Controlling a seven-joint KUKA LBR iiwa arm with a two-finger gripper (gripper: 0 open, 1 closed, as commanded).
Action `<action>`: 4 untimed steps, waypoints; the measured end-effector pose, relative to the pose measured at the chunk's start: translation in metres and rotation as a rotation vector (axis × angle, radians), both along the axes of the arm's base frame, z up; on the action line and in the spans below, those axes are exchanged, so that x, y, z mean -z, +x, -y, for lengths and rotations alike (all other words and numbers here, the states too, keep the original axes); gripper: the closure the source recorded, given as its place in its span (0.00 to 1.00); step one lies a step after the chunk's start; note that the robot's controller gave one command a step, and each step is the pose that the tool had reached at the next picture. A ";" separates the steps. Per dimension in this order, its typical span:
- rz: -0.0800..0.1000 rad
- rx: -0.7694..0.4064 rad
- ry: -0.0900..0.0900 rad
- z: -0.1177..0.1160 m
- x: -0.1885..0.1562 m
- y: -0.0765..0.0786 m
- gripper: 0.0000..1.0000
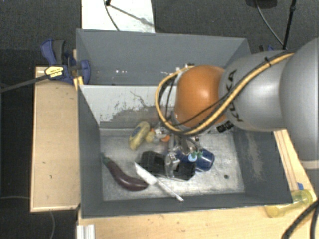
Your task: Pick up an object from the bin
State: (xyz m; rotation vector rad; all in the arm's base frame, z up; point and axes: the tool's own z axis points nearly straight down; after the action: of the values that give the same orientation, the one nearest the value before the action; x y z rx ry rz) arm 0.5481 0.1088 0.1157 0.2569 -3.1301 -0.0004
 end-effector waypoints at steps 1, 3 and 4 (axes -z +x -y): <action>0.012 0.088 0.000 0.039 0.042 -0.050 1.00; -0.002 0.136 -0.001 0.019 -0.082 -0.056 1.00; -0.002 0.137 -0.001 0.019 -0.082 -0.056 1.00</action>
Offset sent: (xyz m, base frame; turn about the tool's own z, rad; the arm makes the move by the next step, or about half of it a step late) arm 0.0000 0.0000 0.0000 0.0000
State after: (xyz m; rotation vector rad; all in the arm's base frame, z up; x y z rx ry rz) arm 0.4925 0.0896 0.1979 0.0413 -3.1382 0.0008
